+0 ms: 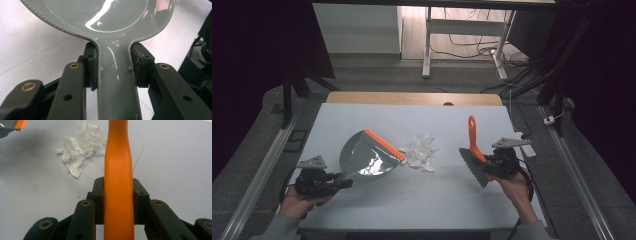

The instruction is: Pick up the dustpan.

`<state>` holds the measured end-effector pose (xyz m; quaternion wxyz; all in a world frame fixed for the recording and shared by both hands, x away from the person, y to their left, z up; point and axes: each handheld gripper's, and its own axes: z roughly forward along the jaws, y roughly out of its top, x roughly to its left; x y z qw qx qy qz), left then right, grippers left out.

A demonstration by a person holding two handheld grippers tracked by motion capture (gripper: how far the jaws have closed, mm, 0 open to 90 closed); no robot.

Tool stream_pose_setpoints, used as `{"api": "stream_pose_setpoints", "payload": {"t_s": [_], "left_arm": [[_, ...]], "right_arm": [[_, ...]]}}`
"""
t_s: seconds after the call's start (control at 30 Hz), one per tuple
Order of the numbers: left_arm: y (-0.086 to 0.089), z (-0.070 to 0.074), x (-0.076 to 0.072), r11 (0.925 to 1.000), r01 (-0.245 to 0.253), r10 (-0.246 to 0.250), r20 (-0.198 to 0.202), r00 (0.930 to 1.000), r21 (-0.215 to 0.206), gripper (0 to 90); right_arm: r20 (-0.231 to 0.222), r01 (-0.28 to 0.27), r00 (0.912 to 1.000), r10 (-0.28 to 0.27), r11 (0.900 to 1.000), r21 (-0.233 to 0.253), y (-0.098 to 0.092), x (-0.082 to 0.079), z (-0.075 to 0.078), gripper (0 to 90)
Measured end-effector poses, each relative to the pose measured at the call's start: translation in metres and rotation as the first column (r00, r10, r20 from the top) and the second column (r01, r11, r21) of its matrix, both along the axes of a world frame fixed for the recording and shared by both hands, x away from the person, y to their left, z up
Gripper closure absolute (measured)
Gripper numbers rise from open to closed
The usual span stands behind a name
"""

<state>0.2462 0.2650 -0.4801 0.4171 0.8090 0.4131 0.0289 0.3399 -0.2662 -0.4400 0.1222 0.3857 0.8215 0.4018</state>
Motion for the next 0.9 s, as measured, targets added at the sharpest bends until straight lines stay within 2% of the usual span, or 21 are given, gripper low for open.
{"api": "stream_pose_setpoints", "payload": {"t_s": [0.2, 0.4, 0.67, 0.9], "left_arm": [[0.003, 0.001, -0.003, 0.9998, 0.018, -0.018, -0.005, 0.9998, 0.006, 61.2], [0.003, -0.003, -0.006, 0.999, 0.043, -0.042, -0.029, 0.9987, 0.011, 61.2], [-0.004, -0.012, -0.005, 0.9929, 0.111, -0.108, -0.066, 0.992, 0.043, 61.2], [-0.016, -0.02, -0.002, 0.9874, 0.14, -0.132, -0.101, 0.986, 0.074, 61.2]], "right_arm": [[0.0, -0.005, 1.0, 0.005, 1.0, -0.005, 0.006, 0.004, 0.0, 70.3], [0.005, -0.012, 0.9999, 0.012, 1.0, -0.007, 0.013, 0.007, 0.001, 70.3], [0.008, -0.02, 0.9998, 0.02, 1.0, -0.009, 0.02, 0.012, 0.001, 70.3], [0.014, -0.02, 0.9997, 0.021, 1.0, -0.004, 0.025, 0.018, 0.002, 70.3]]}}
